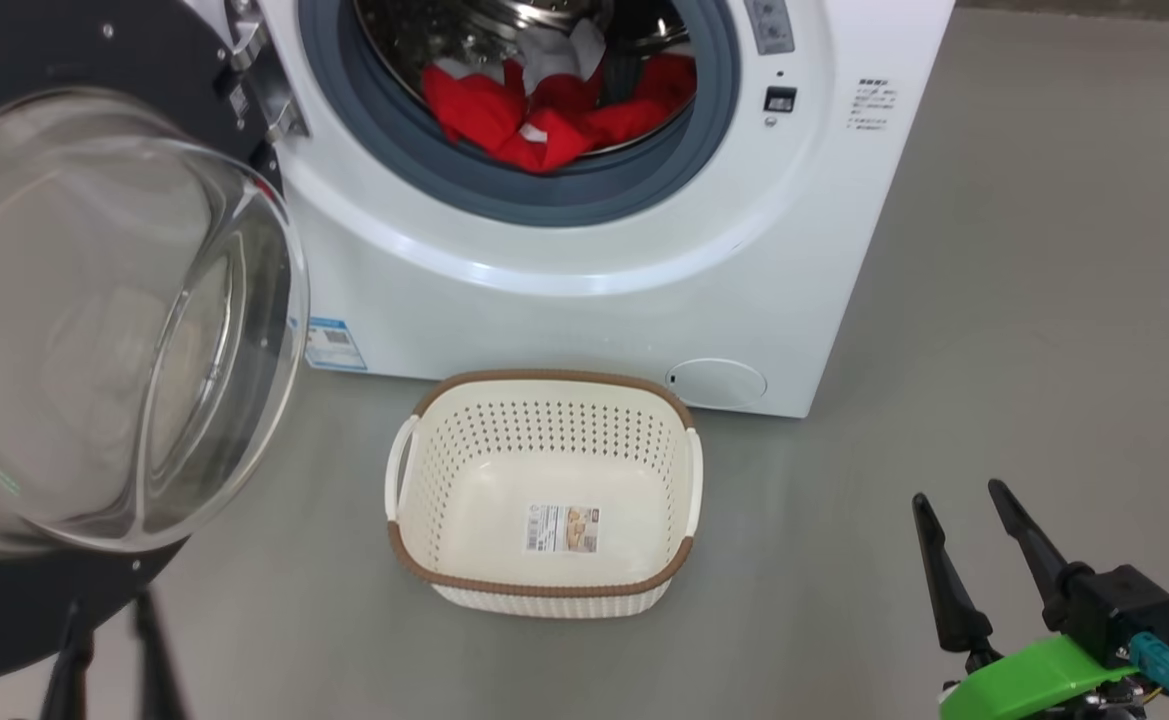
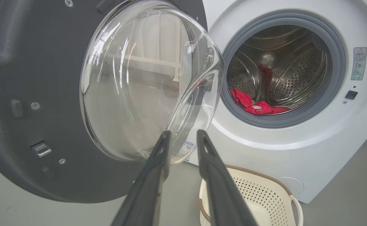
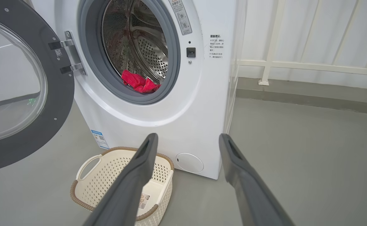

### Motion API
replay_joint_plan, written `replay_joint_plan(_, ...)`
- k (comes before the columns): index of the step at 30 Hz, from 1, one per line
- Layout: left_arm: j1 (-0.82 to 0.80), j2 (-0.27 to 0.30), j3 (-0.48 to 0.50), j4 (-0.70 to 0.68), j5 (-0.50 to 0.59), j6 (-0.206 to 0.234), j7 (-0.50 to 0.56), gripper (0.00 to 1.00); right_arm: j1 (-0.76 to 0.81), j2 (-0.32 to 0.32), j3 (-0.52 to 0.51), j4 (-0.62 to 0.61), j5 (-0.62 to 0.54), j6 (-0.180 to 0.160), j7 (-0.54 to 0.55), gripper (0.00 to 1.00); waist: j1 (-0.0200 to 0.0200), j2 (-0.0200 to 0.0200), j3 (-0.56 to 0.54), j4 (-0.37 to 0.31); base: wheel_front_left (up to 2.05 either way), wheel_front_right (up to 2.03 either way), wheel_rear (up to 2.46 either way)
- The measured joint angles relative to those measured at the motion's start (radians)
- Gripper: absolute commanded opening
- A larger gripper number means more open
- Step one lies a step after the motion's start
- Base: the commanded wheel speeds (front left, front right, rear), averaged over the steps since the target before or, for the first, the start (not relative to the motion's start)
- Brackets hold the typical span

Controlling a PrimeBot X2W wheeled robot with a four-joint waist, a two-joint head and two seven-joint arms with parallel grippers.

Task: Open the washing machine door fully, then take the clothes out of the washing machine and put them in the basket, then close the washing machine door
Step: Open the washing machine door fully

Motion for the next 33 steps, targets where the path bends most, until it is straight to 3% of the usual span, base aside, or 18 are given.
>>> replay_joint_plan(16,0.044,0.000,-0.180,-0.075,0.048,-0.061,0.097,1.00,0.057,0.001,0.025,0.021,0.009,0.000,-0.006,1.00,0.0000,0.0000,-0.080,-0.087,0.00,0.00,0.00)
replay_joint_plan(33,0.044,0.003,-0.229,-0.039,0.047,-0.081,0.112,1.00,0.080,0.001,0.027,-0.002,0.008,0.000,-0.004,1.00,0.0000,0.0000,-0.116,-0.192,0.00,0.00,0.00)
